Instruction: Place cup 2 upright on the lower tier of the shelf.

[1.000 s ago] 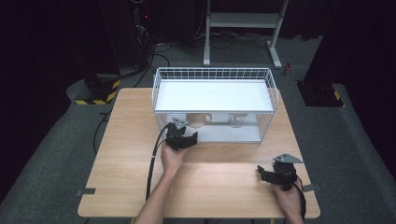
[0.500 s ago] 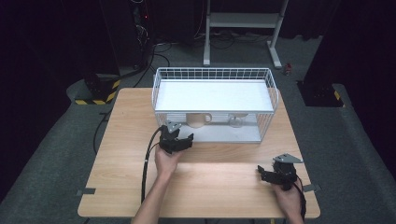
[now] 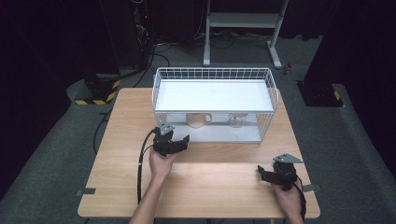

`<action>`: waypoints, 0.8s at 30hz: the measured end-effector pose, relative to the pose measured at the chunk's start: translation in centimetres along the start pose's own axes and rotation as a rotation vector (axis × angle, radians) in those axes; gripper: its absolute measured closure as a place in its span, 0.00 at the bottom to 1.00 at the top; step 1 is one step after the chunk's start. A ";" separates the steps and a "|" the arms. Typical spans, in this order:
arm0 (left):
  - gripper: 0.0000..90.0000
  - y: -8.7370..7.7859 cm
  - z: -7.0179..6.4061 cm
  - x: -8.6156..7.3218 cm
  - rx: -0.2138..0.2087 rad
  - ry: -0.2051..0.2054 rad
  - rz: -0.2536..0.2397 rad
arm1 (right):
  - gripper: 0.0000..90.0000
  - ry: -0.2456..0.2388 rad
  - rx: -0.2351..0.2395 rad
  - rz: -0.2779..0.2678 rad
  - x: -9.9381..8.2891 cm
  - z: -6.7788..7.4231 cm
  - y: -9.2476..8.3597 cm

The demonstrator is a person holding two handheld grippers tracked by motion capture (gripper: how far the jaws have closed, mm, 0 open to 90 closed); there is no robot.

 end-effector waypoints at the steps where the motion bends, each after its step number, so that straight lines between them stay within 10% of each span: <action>1: 0.25 -0.1 0.1 0.0 -0.001 -0.002 0.002 | 0.23 0.000 0.000 0.000 0.0 0.0 0.0; 24: 0.19 -3.5 1.9 -1.6 0.016 -0.036 -0.007 | 0.23 0.000 0.000 0.000 0.0 0.0 0.0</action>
Point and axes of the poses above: each handheld gripper's, and its own axes: y roughly forward along the jaws, x roughly out of its top, z roughly to its left, the point moved 6 cm from there along y, roughly forward along the jaws, and after that the axes turned 4 degrees about -y, right-handed, at the moved point
